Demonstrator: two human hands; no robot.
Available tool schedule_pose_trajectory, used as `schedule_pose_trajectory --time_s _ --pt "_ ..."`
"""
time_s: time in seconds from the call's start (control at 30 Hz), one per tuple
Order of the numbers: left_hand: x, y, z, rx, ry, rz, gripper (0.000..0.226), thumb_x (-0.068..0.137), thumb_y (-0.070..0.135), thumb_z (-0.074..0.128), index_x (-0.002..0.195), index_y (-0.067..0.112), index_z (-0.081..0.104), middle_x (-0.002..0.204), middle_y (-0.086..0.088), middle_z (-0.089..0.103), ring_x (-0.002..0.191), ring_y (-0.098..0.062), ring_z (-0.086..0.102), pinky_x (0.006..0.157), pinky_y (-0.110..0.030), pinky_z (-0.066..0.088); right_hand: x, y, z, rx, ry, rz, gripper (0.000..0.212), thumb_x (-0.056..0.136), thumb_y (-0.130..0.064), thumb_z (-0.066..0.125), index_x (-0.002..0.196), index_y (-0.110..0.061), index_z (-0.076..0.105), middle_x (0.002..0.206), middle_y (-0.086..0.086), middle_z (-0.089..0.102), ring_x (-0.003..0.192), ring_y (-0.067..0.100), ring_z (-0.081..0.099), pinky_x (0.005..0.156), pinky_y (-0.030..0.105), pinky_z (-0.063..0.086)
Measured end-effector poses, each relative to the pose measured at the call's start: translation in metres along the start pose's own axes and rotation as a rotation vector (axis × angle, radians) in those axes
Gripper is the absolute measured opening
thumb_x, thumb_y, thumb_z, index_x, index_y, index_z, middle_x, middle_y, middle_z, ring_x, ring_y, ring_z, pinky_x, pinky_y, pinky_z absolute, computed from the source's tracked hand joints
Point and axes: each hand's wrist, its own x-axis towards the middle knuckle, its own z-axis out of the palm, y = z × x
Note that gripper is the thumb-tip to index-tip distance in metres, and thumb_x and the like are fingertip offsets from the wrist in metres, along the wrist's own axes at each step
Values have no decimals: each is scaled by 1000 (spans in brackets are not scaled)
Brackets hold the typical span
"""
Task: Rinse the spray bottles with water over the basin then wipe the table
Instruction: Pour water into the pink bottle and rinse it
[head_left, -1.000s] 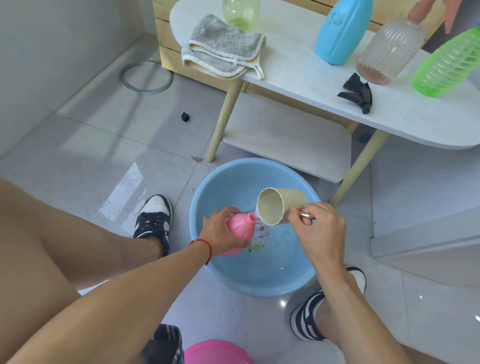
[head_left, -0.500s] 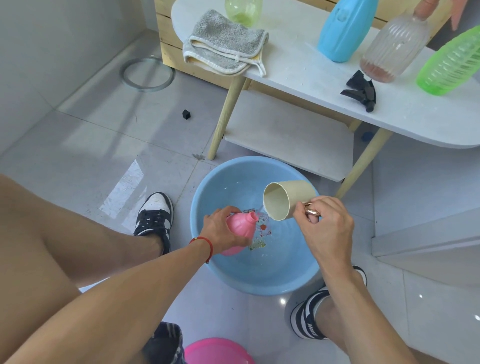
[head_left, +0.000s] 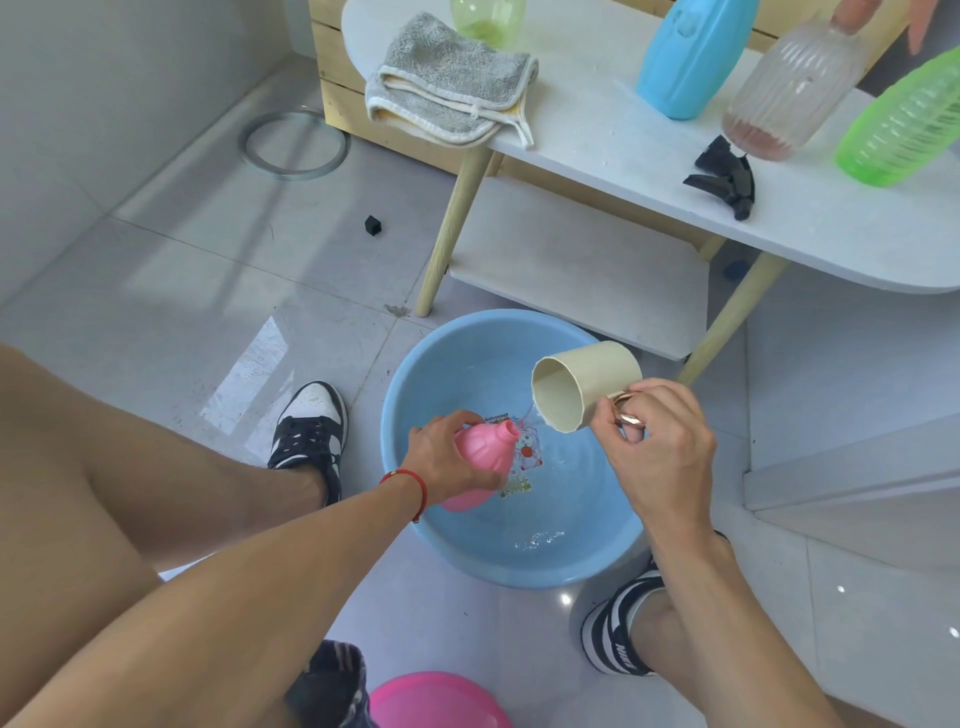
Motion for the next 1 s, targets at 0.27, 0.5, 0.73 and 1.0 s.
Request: schedule_pose_trajectory --time_s 0.27,0.5,0.73,1.0 --pt "-2 3 -1 -5 -17 -8 80 42 65 80 118 47 59 117 10 57 118 -22 52 93 -46 56 0 2 -1 18 8 -95 31 87 -4 74 62 -5 58 66 5 59 94 32 68 82 17 44" --pt "-4 4 -1 -15 -40 -6 81 43 64 78 119 47 58 116 10 56 117 -23 53 93 -47 56 -1 4 -1 1 28 -288 31 92 -4 69 64 -5 55 70 9 59 93 35 68 83 26 52" --pt "-4 3 -2 -8 -44 -5 82 41 65 78 118 47 59 115 11 56 115 -23 54 93 -46 56 -1 -1 -3 -38 9 -399 30 87 3 72 64 -5 54 67 9 55 86 39 69 79 39 59" --pt "-4 2 -2 1 -59 -9 83 41 67 78 120 48 58 115 13 56 117 -21 53 93 -46 56 -7 -9 1 -52 67 -492 32 83 8 76 70 -5 50 59 8 47 71 38 66 80 45 61"
